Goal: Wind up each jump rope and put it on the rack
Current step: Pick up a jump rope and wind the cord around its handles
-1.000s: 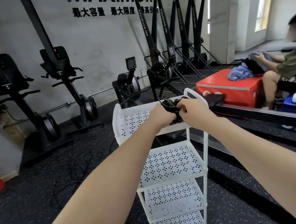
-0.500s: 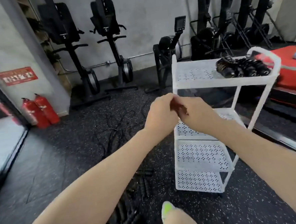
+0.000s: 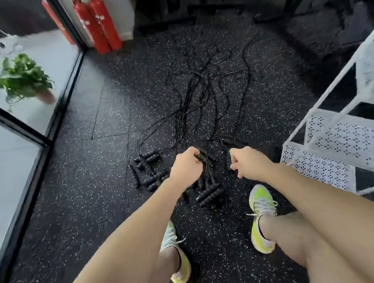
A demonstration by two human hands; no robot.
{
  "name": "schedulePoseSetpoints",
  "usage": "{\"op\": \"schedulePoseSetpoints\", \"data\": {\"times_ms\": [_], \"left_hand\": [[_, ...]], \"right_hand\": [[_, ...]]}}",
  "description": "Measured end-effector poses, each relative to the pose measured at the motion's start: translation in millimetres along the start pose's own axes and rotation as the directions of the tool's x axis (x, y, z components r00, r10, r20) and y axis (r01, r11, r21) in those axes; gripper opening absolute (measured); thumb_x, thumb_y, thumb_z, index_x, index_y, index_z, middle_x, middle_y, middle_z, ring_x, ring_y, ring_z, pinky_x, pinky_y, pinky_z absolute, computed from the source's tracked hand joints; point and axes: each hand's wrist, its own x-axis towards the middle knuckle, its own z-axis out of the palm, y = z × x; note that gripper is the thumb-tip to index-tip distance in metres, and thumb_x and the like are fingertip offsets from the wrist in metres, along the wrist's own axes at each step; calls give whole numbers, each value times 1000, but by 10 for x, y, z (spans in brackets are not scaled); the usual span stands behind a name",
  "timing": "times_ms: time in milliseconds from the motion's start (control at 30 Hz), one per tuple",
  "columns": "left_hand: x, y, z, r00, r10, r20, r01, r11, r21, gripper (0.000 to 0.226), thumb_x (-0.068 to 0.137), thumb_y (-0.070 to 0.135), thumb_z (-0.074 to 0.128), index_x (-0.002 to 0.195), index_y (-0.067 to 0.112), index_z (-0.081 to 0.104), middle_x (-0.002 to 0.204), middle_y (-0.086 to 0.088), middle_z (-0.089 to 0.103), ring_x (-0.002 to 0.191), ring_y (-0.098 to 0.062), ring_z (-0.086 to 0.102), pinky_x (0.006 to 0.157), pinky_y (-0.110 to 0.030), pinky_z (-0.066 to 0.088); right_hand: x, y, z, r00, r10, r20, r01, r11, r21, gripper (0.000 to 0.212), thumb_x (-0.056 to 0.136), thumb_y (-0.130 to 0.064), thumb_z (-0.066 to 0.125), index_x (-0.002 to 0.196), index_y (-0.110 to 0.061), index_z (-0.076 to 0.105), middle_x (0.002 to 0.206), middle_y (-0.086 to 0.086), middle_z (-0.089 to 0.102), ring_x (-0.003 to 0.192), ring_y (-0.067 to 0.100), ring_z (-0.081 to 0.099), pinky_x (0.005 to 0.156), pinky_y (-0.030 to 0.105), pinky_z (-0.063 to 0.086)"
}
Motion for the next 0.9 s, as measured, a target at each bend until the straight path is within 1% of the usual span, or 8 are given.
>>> {"op": "schedulePoseSetpoints", "data": {"times_ms": [100, 233, 333, 467, 600, 767, 833, 900], "left_hand": [[337, -456, 379, 996, -76, 41, 74, 996, 39, 42, 97, 13, 47, 137, 20, 54, 107, -4, 70, 93, -24, 66, 82, -38, 57], [753, -827, 991, 985, -122, 121, 107, 986, 125, 45, 96, 14, 52, 140, 21, 51, 122, -10, 64, 107, -33, 63, 85, -40, 54], [1010, -989, 1447, 977, -113, 181, 73, 974, 212, 37, 97, 21, 57, 134, 17, 51, 125, -13, 58, 115, -37, 57, 91, -47, 52], [1240, -1252, 1967, 967, -87, 238, 3, 943, 332, 40, 97, 35, 61, 129, 14, 49, 127, -12, 58, 120, -37, 51, 93, -47, 45], [1401, -1505, 2347, 960, -132, 247, 18, 909, 416, 55, 94, 35, 65, 140, 14, 43, 136, -10, 52, 127, -35, 45, 99, -47, 41], [1486, -1722, 2723, 956, -149, 252, 1, 861, 508, 85, 89, 47, 73, 152, 11, 29, 142, -11, 43, 130, -34, 43, 103, -48, 40], [1499, -1748, 2829, 963, -154, 222, 18, 856, 517, 87, 89, 45, 73, 154, 9, 28, 142, -11, 44, 129, -34, 45, 102, -48, 41], [1510, -1737, 2894, 977, -138, 161, 34, 851, 524, 78, 90, 36, 71, 152, 7, 33, 137, -12, 49, 124, -34, 51, 98, -47, 44]], "right_hand": [[437, 90, 477, 994, 67, 83, -68, 998, 10, 14, 99, -26, 57, 86, -22, 52, 87, 3, 69, 80, 22, 68, 73, 37, 52], [972, 291, 1071, 978, 113, 178, -126, 990, 66, 13, 97, -35, 61, 93, -24, 57, 89, 3, 68, 77, 21, 68, 73, 37, 52], [1329, 495, 1493, 965, 143, 221, -156, 987, 43, 17, 95, -39, 62, 102, -24, 57, 105, 5, 67, 95, 28, 65, 85, 42, 54], [1620, 740, 1927, 944, 183, 274, -200, 979, 35, 15, 96, -38, 61, 102, -25, 58, 110, 6, 66, 98, 30, 64, 85, 40, 53], [1826, 940, 2250, 921, 205, 330, -221, 975, 11, 21, 98, -34, 59, 113, -20, 56, 116, 8, 64, 105, 31, 62, 87, 40, 52], [1966, 1084, 2556, 910, 210, 358, -223, 975, -5, 27, 101, -31, 55, 122, -16, 52, 121, 9, 59, 109, 30, 59, 90, 43, 51], [1982, 1109, 2633, 911, 207, 357, -220, 975, -2, 29, 101, -31, 53, 125, -15, 52, 124, 9, 58, 113, 30, 58, 92, 43, 50], [1982, 1123, 2675, 916, 196, 349, -213, 977, 10, 31, 101, -31, 53, 128, -15, 51, 128, 9, 57, 117, 30, 56, 95, 42, 49]]}}
